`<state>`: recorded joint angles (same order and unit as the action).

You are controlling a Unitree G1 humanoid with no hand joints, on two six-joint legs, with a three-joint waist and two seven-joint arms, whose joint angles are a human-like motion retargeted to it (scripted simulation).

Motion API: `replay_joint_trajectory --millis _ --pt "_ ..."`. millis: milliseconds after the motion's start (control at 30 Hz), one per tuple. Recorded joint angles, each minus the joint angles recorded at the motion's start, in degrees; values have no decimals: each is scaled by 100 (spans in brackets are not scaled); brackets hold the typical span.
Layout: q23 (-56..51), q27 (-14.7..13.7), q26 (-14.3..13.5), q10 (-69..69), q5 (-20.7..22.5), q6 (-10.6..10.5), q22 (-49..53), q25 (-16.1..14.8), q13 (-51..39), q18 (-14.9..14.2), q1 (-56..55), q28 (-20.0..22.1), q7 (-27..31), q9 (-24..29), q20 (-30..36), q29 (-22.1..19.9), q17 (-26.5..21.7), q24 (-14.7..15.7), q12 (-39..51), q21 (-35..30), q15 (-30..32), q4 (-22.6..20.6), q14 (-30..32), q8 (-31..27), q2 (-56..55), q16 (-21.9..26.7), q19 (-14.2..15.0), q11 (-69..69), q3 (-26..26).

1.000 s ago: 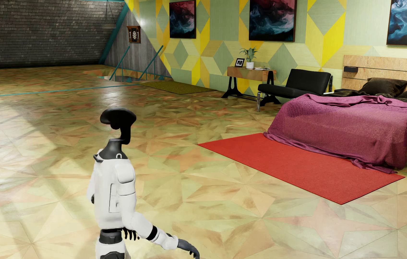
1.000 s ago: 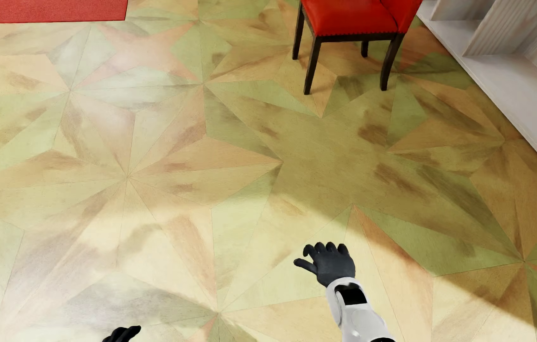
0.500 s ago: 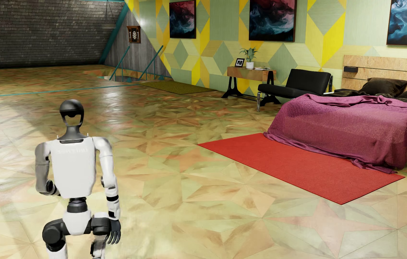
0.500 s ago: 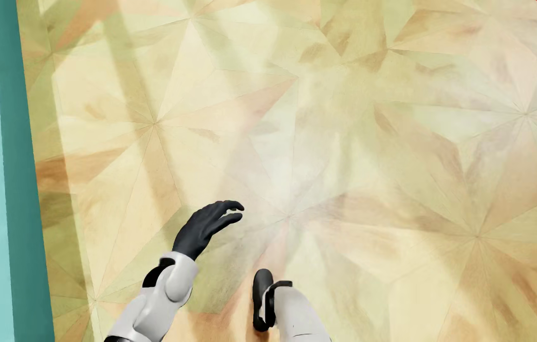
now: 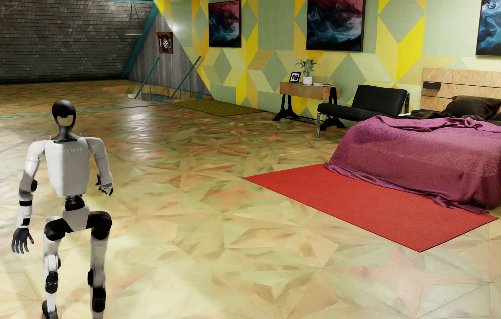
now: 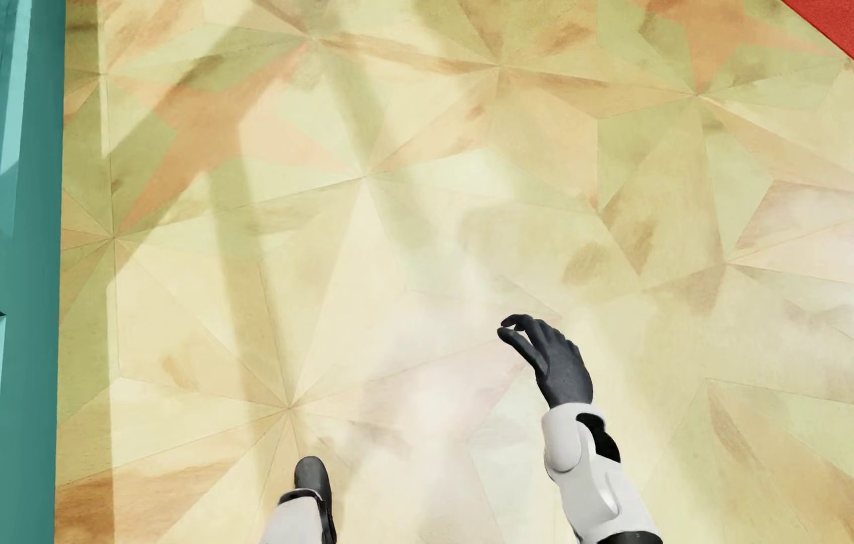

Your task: Walk to the armchair

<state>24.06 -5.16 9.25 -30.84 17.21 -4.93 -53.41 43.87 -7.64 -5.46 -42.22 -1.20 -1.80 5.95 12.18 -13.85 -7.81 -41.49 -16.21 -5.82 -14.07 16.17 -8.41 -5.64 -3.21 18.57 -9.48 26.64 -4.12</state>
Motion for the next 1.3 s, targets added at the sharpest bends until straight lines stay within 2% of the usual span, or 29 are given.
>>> replay_joint_trajectory --millis 33,67,100,133,167,200,267,300,333,400,467,500,567,600,633,700,733,800,833,900,967,1033,1067,1100,1133,1167,1200,1233,1300 --pt "-304 -47 -64 1198 -86 57 222 -91 -79 -139 104 236 178 -51 -340 -40 -136 155 -389 -201 185 -29 8 -262 514 -79 -44 -177 114" --pt "-530 -47 -25 1720 -253 141 383 -190 -67 -561 192 438 408 -97 -627 -91 -252 235 -699 -352 377 -82 68 -415 952 -206 -123 -185 235" --pt "-677 20 77 1397 -479 255 447 -296 44 -762 201 573 535 -134 -840 -128 -369 255 -882 -442 669 -192 361 -477 1258 -373 -159 68 348" --pt "-736 155 208 539 -718 403 380 -386 240 -867 137 668 555 -148 -975 -135 -461 224 -922 -485 1159 -353 894 -430 1329 -539 96 732 433" --pt "-685 345 379 -308 -1024 573 170 -412 486 -862 113 724 409 -136 -1002 -113 -487 102 -798 -505 1836 -436 937 -161 1092 -681 760 1791 481" --pt "-490 585 617 -889 -1443 746 -132 -319 739 -792 211 680 224 -107 -876 -63 -418 -162 -515 -542 2318 -447 534 327 545 -782 1450 3012 488" --pt "403 1152 921 -1126 -1766 1037 -481 270 1070 -630 910 325 -273 -65 -298 259 -183 -914 310 -849 1845 -440 -185 1009 -1046 -941 1419 4775 387" --pt "1069 1365 761 -901 -1768 1129 -297 596 1133 -642 1464 354 -595 -74 -168 589 -98 -1075 689 -1126 1558 -393 -389 1296 -1839 -1001 1326 4960 332" --pt "1771 1458 424 -564 -1850 1189 73 822 1183 -660 2091 615 -967 -101 -278 1046 -68 -943 994 -1400 1269 -382 -504 1573 -2524 -1053 1250 4729 275" --pt "2980 1297 -334 220 -1999 1249 882 1005 1330 -726 3355 1330 -1652 -181 -770 2143 -204 -191 1502 -1732 863 -593 -580 1823 -3594 -1123 1085 3442 143" --pt "3479 1054 -576 1041 -2100 1242 1723 1031 1616 -829 4456 1959 -2007 -264 -1054 2732 -488 559 2141 -1613 812 -991 -530 1680 -4322 -1137 816 1478 -12" --pt "3551 1163 -628 1379 -2120 1205 2220 886 1816 -865 4939 2225 -2036 -298 -1100 2534 -539 907 2395 -1252 822 -1190 -421 1542 -4544 -1148 696 526 -90" --pt "3743 1971 -881 1458 -2205 1068 3205 256 2211 -872 5689 2307 -1798 -352 -1076 1322 -303 1305 2463 4 756 -1352 151 1592 -4632 -1183 554 -136 -245" --pt "3789 2491 -942 993 -2238 958 3569 -11 2360 -847 5830 2126 -1535 -374 -998 661 -29 1182 2286 616 888 -1226 770 1781 -4506 -1144 287 198 -309" --pt "3743 2789 -883 100 -2148 804 3808 -185 2450 -748 5714 1902 -1205 -376 -882 300 294 790 2052 1052 1307 -973 1568 1892 -4357 -1031 -76 673 -342" --pt "3599 2562 -563 -2562 -1702 428 3806 -147 2249 -337 4530 1506 -499 -278 -578 618 728 -255 1613 1189 1049 -493 2528 2045 -3977 -773 -281 1473 -265" --pt "3519 2445 -381 -3704 -1377 265 3461 223 1927 -357 3593 1252 72 -212 -391 687 772 -517 1465 914 703 -624 2119 2076 -3679 -719 -251 1593 -200" --pt "2977 2390 -122 -4549 -773 91 2123 952 1163 -242 1792 353 652 -142 29 44 861 -563 1299 517 225 -785 1175 1872 -2817 -642 -207 1251 -144" --pt "2549 2097 -38 -4218 -541 72 1365 887 825 -74 1096 -198 594 -133 251 -100 984 -666 1210 554 76 -704 755 1608 -2310 -575 -209 939 -119" --pt "1704 1188 92 -2467 -294 121 310 484 165 226 234 -1000 145 -138 546 400 1053 -1063 916 355 -129 -604 311 946 -1267 -532 -226 295 -10" --pt "784 534 91 98 -301 181 101 659 -492 -71 0 -977 -52 -153 343 579 749 -1163 458 -342 -224 -836 239 199 -187 -690 -193 -339 161" --pt "72 114 11 1844 -461 214 315 829 -937 -657 54 -285 -186 -132 -210 195 449 -910 -80 -858 -137 -1000 234 -296 817 -954 -119 -597 357" --pt "-82 16 10 1667 -560 251 404 678 -980 -679 37 88 -336 -121 -454 39 363 -813 -306 -974 66 -1016 164 -398 1230 -1085 -58 -430 465" --pt "-113 31 59 951 -692 325 435 419 -882 -391 -6 363 -327 -123 -642 -23 271 -765 -469 -1039 485 -1099 262 -487 1510 -1232 121 -72 583" --pt "-58 165 125 168 -819 432 401 182 -686 -29 -10 481 -392 -124 -791 13 140 -730 -546 -1112 1202 -1189 676 -613 1582 -1401 703 582 684" --pt "83 395 171 -508 -909 557 312 64 -462 137 61 429 -578 -106 -903 121 -10 -705 -513 -1219 2054 -1225 783 -746 1357 -1560 1735 1604 762" --pt "364 693 193 -960 -1001 687 201 61 -250 378 225 255 -776 -72 -960 255 -114 -743 -351 -1345 2732 -1270 394 -719 788 -1659 2329 2846 827" --pt "842 1049 208 -1108 -1164 806 121 104 -72 521 561 75 -979 -38 -959 395 -136 -882 -84 -1468 2788 -1336 -19 -546 -2 -1681 2292 3967 869" --pt "2280 1739 206 -630 -1524 1005 225 243 189 581 1619 169 -1276 -18 -932 903 -76 -1258 569 -1791 1945 -1632 -521 -292 -1686 -1610 1692 5006 833"
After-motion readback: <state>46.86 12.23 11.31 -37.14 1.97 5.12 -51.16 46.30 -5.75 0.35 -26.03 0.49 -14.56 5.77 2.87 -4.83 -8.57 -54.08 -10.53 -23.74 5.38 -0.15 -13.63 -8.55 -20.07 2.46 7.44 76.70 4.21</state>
